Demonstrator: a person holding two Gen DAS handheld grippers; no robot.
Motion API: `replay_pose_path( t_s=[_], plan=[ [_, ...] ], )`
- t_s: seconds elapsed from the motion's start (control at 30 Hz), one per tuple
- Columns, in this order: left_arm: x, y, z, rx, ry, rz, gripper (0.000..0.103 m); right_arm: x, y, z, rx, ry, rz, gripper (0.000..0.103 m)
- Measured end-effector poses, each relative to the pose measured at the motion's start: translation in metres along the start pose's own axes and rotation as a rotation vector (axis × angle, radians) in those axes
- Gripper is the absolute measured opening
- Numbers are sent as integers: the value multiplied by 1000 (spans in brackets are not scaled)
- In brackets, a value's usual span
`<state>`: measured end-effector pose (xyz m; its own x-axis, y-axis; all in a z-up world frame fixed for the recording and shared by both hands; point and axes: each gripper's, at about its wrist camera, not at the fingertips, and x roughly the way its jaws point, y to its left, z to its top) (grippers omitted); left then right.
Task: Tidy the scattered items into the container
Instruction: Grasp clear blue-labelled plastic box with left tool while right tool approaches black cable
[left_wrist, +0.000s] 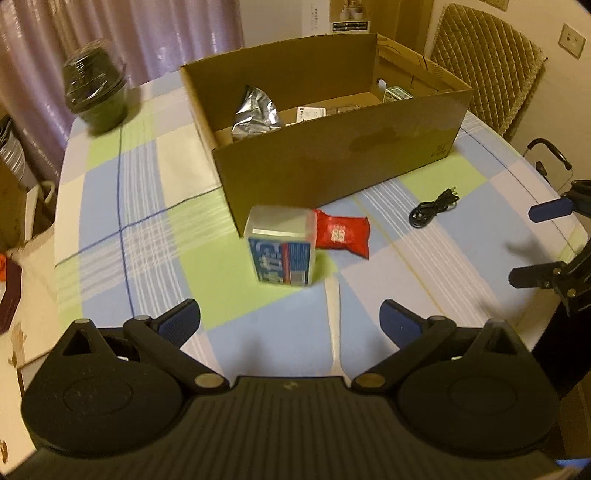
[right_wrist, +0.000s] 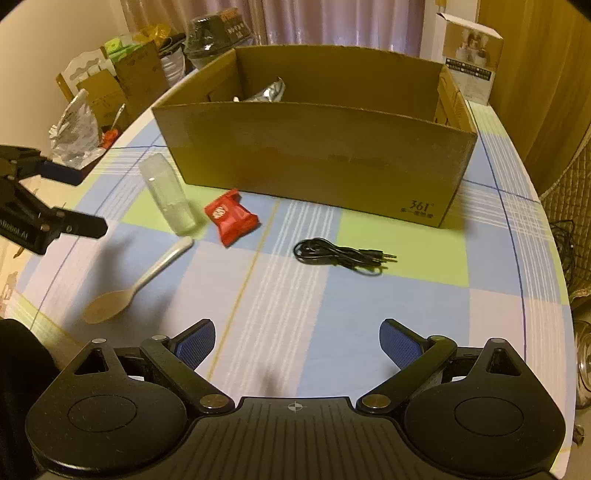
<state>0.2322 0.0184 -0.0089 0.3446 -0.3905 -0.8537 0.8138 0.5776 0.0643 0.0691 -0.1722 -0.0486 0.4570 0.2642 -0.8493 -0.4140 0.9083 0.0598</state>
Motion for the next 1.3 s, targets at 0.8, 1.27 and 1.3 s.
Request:
replay_pose_path(
  t_s=[0.8,1.27,1.3],
  plan=[
    [73,18,37,60,36,-114,82,47,-27,30,-228,13,20,100],
    [83,21,35,25,60,-123,52,61,-37,42,-261,22,11,100],
    [82,22,35,18,62,-125,52,62,-37,42,-268,24,8,100]
  ],
)
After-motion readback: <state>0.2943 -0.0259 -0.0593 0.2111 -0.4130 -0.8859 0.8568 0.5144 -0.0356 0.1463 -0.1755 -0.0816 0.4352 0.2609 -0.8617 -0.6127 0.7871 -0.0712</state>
